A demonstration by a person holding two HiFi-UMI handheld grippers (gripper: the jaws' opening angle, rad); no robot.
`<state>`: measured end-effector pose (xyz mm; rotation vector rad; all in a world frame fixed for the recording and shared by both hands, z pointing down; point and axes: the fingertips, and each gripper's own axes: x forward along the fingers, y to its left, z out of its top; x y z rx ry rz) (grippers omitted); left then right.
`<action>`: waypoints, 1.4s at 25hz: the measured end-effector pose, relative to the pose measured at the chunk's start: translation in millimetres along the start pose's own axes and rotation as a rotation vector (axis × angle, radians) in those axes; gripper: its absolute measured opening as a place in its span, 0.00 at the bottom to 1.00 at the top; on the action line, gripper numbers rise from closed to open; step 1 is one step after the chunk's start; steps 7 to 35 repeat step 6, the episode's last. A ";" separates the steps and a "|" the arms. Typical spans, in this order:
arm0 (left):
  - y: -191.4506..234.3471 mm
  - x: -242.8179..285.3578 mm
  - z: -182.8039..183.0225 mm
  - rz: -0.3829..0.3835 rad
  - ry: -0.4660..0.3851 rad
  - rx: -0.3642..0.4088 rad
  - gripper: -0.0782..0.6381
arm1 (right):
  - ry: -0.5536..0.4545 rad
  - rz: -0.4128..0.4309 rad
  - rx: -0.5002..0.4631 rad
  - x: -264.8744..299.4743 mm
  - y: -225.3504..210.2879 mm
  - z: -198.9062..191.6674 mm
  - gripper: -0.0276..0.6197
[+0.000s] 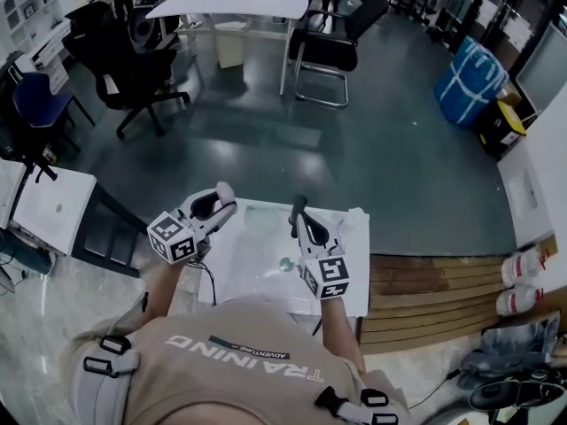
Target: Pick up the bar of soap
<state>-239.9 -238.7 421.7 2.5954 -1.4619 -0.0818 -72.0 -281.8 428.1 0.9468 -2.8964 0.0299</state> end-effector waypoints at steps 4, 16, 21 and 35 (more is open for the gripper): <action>6.0 1.9 -3.9 0.008 -0.009 -0.013 0.36 | -0.010 -0.019 0.015 0.7 -7.0 -2.4 0.04; 11.8 6.2 -1.9 0.011 -0.023 -0.018 0.36 | -0.021 -0.025 0.018 4.8 -13.8 0.4 0.04; 11.8 6.2 -1.9 0.011 -0.023 -0.018 0.36 | -0.021 -0.025 0.018 4.8 -13.8 0.4 0.04; 11.8 6.2 -1.9 0.011 -0.023 -0.018 0.36 | -0.021 -0.025 0.018 4.8 -13.8 0.4 0.04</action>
